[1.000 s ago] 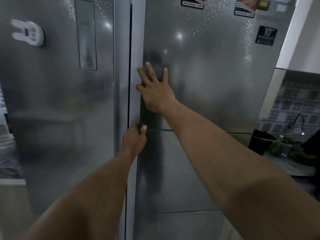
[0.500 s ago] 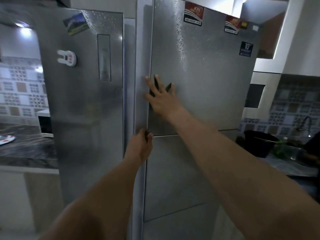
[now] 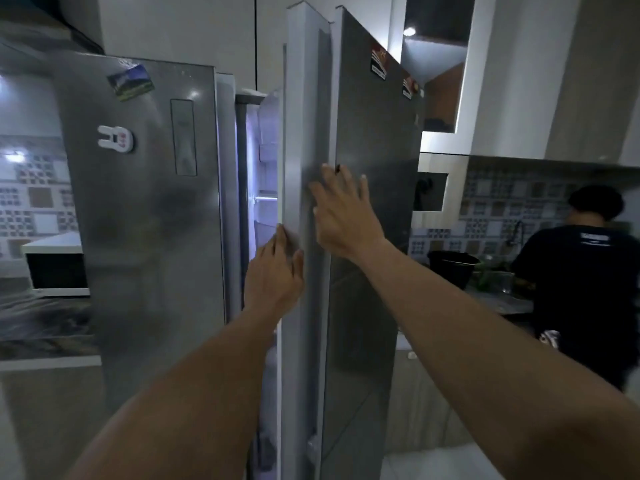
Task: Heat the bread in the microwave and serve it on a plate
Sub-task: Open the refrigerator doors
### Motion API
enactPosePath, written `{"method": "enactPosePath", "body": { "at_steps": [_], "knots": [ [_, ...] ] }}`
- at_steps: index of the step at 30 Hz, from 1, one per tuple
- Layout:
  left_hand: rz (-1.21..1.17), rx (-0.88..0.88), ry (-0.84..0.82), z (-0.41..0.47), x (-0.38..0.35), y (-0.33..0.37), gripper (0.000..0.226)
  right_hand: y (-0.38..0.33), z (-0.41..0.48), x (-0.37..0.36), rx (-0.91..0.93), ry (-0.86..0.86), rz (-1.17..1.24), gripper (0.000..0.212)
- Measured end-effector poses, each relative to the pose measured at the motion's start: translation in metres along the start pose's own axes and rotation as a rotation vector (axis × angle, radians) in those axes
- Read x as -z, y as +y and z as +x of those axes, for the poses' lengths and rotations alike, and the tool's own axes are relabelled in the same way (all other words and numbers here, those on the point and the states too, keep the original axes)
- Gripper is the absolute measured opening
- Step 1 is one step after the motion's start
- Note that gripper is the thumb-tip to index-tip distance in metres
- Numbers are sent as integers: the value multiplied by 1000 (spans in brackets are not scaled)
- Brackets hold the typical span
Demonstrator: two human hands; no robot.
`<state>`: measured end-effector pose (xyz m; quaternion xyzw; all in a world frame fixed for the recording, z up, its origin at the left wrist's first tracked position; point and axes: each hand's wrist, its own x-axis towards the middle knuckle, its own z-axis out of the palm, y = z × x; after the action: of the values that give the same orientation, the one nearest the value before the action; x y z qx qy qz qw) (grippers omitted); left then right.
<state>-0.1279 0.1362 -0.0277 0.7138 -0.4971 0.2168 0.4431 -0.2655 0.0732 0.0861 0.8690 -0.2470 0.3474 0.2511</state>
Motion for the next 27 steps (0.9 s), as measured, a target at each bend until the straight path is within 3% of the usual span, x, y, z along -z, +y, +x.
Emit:
{"method": "enactPosePath", "body": {
  "at_steps": [3,9,20,27],
  "knots": [
    [-26,-80,-69,-15,8,14,73,-5,-11,15,-156,25,60,60],
    [-60,-131,-28,-18,19,34,62,7,-35,39,-359,83,145,77],
    [-73,-244,-84,-6,-7,54,41,49,-73,54,-546,195,229,97],
    [-168,-372,-67,-15,-23,83,35,88,-103,67,-654,156,96,106]
  ]
}}
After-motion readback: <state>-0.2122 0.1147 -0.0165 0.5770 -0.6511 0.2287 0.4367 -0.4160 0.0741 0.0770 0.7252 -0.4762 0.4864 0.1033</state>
